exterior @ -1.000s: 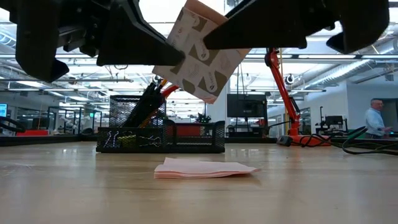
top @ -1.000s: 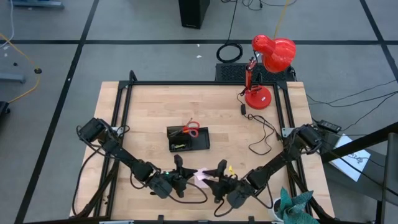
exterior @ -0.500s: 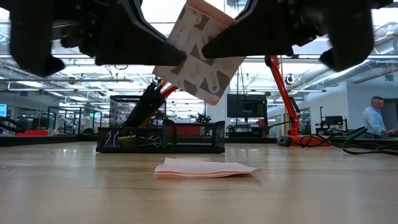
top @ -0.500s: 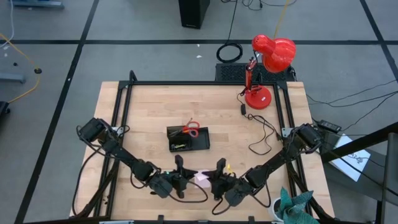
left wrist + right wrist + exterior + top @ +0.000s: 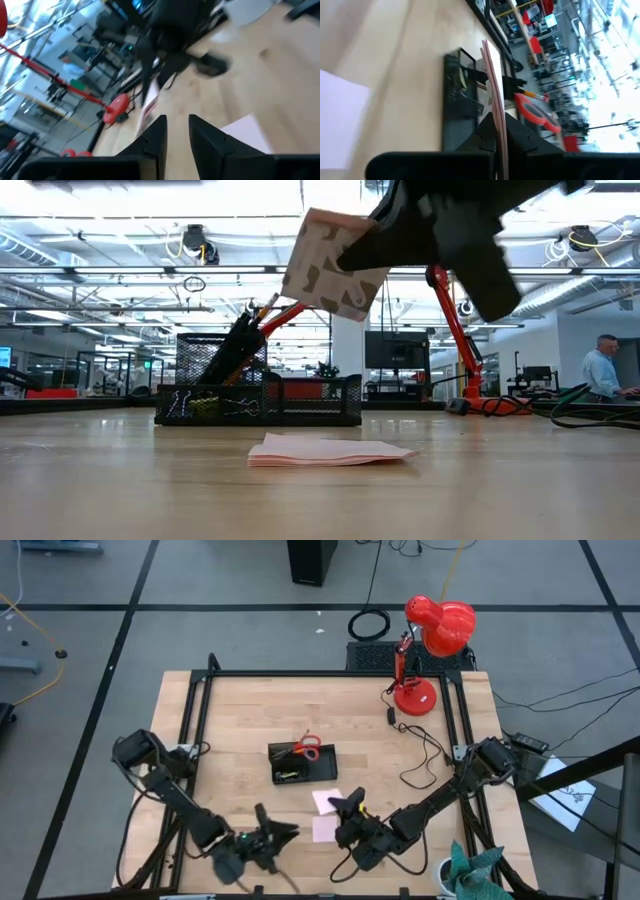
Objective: Pick and place office supplies into organizer
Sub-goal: Put the pink sticky note into the mesh desk organizer
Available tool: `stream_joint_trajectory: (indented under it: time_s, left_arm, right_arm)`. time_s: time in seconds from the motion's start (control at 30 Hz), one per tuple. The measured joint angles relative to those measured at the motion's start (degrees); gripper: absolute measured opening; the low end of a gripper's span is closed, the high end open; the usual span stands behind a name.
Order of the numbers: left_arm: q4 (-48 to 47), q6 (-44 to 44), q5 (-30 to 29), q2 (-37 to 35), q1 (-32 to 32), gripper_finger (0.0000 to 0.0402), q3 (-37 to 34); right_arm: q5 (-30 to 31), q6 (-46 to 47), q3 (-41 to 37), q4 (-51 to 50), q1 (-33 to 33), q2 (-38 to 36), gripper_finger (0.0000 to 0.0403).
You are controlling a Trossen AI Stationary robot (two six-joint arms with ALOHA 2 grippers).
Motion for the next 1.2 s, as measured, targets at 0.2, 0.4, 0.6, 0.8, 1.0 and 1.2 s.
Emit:
stream_joint_trajectory:
  time_s: [0.2,0.4,0.6,0.8,1.0,1.2]
  left_arm:
    - [-0.3,-1.0,-0.1,-3.4,-6.0,0.0087,0.0]
    - [0.1,-1.5,-0.1,-5.9,-11.1,0.0088,0.0]
    - [1.8,0.2,-0.1,-7.3,-13.8,0.0088,0.0]
    - [1.2,0.0,0.0,-7.3,-14.1,0.0088,0.0]
    - [0.7,0.0,0.0,-7.3,-14.1,0.0088,0.0]
    - [-0.6,-0.3,0.0,-7.3,-14.1,0.0088,0.0]
  right_arm:
    - [0.1,-6.8,0.0,-0.1,-2.6,0.3,0.0001]
    - [-0.7,-7.1,0.0,0.1,-5.9,0.3,0.0001]
    - [-5.3,-8.3,0.0,0.8,-9.6,1.2,0.0001]
    - [-5.4,-11.8,0.0,2.7,-12.6,4.6,0.0000]
    - [-5.5,-16.0,0.0,3.7,-15.2,7.9,0.0000]
    - [-6.0,-20.1,0.0,7.7,-17.8,9.5,0.0000]
